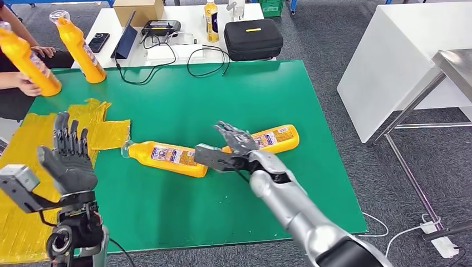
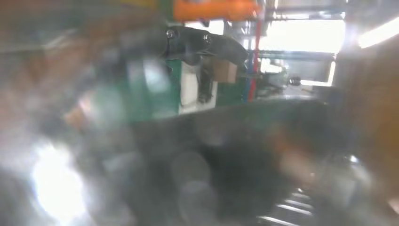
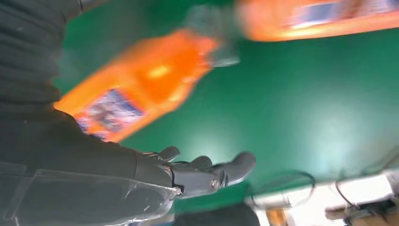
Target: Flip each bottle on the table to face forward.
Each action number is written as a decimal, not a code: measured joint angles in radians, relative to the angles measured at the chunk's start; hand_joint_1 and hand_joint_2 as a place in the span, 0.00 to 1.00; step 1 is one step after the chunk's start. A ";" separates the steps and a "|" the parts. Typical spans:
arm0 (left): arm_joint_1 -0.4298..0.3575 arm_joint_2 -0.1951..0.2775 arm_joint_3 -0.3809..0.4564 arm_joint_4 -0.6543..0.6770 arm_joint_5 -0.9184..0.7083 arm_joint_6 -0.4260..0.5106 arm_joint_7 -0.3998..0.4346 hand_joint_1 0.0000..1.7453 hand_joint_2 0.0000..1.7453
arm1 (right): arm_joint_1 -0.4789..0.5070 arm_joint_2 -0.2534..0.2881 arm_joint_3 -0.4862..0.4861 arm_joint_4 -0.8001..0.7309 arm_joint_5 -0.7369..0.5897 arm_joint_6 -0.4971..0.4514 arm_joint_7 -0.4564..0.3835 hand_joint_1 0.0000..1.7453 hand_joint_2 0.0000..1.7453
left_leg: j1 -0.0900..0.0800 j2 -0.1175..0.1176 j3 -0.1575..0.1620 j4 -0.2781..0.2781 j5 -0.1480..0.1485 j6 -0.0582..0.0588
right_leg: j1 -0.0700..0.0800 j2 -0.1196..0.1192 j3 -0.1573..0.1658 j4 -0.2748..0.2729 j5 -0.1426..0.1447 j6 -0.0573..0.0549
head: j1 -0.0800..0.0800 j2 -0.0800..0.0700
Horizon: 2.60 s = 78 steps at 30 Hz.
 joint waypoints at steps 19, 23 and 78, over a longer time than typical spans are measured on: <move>0.127 0.005 0.116 -0.064 0.030 -0.058 -0.021 0.00 0.00 | 0.237 -0.702 -0.196 -0.525 -0.080 0.150 0.015 0.00 1.00 | -0.003 0.006 -0.003 0.000 -0.003 0.008 | -0.003 0.003 0.000 -0.006 0.002 0.004 | 0.000 0.000; 0.123 0.005 0.115 -0.062 0.031 -0.061 -0.015 0.00 0.00 | 0.213 -0.696 -0.204 -0.496 0.002 0.131 0.021 0.00 1.00 | -0.002 0.006 -0.003 0.000 -0.001 0.009 | -0.002 0.003 0.000 -0.005 0.003 0.004 | 0.000 0.000; -0.045 0.007 0.039 0.098 0.036 -0.074 0.008 0.00 0.00 | -0.166 -0.134 0.004 0.377 0.311 0.002 0.117 0.00 1.00 | -0.001 0.005 0.000 0.001 0.001 0.007 | -0.001 0.004 0.001 -0.002 0.003 0.004 | 0.001 0.000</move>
